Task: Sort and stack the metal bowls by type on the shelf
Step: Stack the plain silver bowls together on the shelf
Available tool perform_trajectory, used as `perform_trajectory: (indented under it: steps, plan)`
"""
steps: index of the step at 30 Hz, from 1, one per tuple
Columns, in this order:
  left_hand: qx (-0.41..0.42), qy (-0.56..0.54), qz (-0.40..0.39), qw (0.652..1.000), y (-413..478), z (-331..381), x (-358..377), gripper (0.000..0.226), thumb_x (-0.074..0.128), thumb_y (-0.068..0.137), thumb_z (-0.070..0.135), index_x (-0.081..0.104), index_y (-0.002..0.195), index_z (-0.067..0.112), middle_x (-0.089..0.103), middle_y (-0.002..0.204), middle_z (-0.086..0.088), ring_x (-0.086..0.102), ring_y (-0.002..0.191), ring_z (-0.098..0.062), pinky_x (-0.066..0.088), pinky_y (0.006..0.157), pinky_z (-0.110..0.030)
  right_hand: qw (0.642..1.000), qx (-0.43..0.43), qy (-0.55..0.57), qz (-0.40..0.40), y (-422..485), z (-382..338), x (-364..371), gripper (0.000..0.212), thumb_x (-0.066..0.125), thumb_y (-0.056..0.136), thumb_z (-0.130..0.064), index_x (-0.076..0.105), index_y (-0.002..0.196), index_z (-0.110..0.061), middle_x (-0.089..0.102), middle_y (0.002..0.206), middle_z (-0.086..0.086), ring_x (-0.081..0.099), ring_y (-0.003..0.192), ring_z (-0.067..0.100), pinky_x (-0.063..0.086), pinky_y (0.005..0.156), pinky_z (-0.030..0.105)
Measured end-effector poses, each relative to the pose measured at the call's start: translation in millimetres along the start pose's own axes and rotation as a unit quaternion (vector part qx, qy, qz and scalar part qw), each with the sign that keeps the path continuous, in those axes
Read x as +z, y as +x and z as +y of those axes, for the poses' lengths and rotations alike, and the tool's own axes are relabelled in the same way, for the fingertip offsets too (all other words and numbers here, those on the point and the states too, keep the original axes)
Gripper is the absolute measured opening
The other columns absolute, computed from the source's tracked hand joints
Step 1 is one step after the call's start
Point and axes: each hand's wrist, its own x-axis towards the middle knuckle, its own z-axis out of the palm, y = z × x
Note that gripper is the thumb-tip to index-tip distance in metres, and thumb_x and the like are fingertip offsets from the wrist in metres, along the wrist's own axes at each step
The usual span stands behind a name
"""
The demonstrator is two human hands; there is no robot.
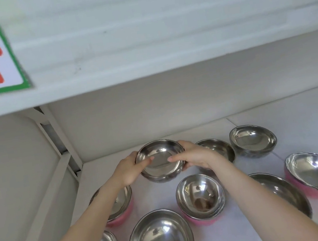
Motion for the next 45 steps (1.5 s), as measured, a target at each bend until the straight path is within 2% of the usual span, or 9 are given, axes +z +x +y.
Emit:
perform_trajectory:
  steps: [3,11,15,17,25,29,32,39,45]
  plan:
    - [0.002,0.006,0.010,1.000,-3.8,25.0,4.7,0.057,0.049,0.081,0.067,0.057,0.114,0.021,0.063,0.107,0.001,0.057,0.101,-0.021,0.041,0.078,-0.032,1.000,-0.006,0.011,0.000,-16.0,-3.4,-18.1,0.052,0.078,0.079,-0.018,0.053,0.124,-0.015,0.064,0.121,0.007,0.065,0.106,0.022,0.059,0.075,0.036]
    - [-0.012,-0.014,0.031,0.999,-30.5,104.3,51.1,0.059,0.048,0.084,0.068,0.056,0.117,0.020,0.063,0.107,-0.002,0.057,0.100,-0.024,0.038,0.078,-0.031,1.000,0.005,-0.004,0.001,-72.0,2.5,-86.0,0.044,0.076,0.081,-0.020,0.054,0.119,-0.016,0.066,0.118,0.011,0.068,0.102,0.026,0.058,0.065,0.034]
    - [-0.012,-0.028,0.031,0.999,-40.5,140.4,77.8,0.060,0.049,0.086,0.066,0.055,0.121,0.017,0.063,0.112,-0.003,0.057,0.105,-0.025,0.042,0.084,-0.035,1.000,0.000,-0.015,0.011,-94.8,11.7,-122.1,0.046,0.076,0.080,-0.019,0.055,0.120,-0.013,0.065,0.121,0.015,0.064,0.111,0.034,0.056,0.084,0.048]
    - [-0.011,-0.034,0.028,0.999,-42.1,157.4,89.5,0.062,0.049,0.085,0.066,0.054,0.122,0.016,0.062,0.115,-0.005,0.056,0.106,-0.026,0.042,0.087,-0.035,1.000,0.000,-0.015,0.010,-104.1,15.8,-140.2,0.045,0.075,0.080,-0.020,0.056,0.120,-0.014,0.066,0.121,0.013,0.064,0.111,0.031,0.055,0.087,0.047]
    - [-0.006,-0.056,0.039,0.998,-40.5,210.6,126.1,0.058,0.052,0.084,0.064,0.055,0.118,0.017,0.063,0.108,-0.004,0.057,0.100,-0.024,0.039,0.078,-0.032,0.999,-0.023,-0.038,0.002,-128.7,28.2,-201.6,0.039,0.074,0.082,-0.028,0.057,0.117,-0.023,0.069,0.106,0.005,0.066,0.083,0.019,0.051,0.061,0.031]
    - [-0.003,-0.056,0.028,0.998,-41.5,239.0,143.0,0.062,0.051,0.083,0.067,0.055,0.118,0.017,0.063,0.108,-0.003,0.057,0.101,-0.024,0.041,0.080,-0.033,0.999,-0.027,-0.026,0.010,-144.5,39.7,-229.6,0.040,0.072,0.083,-0.027,0.056,0.119,-0.020,0.069,0.106,0.009,0.068,0.087,0.025,0.056,0.072,0.042]
    - [-0.002,-0.059,0.027,0.998,-42.9,262.3,157.3,0.064,0.050,0.081,0.069,0.056,0.119,0.018,0.063,0.110,-0.002,0.057,0.103,-0.024,0.042,0.084,-0.034,0.998,-0.045,-0.012,0.031,-159.6,45.9,-251.9,0.036,0.070,0.085,-0.027,0.058,0.118,-0.019,0.067,0.097,0.006,0.066,0.068,0.014,0.052,0.051,0.026]
    - [-0.017,-0.131,0.091,0.987,-46.1,313.6,185.6,0.058,0.045,0.071,0.076,0.061,0.083,0.021,0.062,0.082,0.007,0.058,0.082,-0.016,0.039,0.064,-0.028,0.995,-0.054,0.013,0.088,-167.1,51.1,-293.4,0.021,0.068,0.084,-0.038,0.060,0.101,-0.027,0.063,0.090,0.001,0.056,0.052,0.012,0.043,0.045,0.026]
    - [-0.042,-0.173,0.118,0.977,-14.2,331.8,203.0,0.050,0.051,0.089,0.056,0.058,0.110,0.011,0.067,0.103,-0.014,0.062,0.101,-0.033,0.050,0.092,-0.048,0.994,-0.071,0.004,0.087,-136.6,46.3,-314.7,0.028,0.065,0.075,-0.050,0.059,0.087,-0.025,0.056,0.074,0.004,0.053,0.048,0.016,0.038,0.042,0.025]
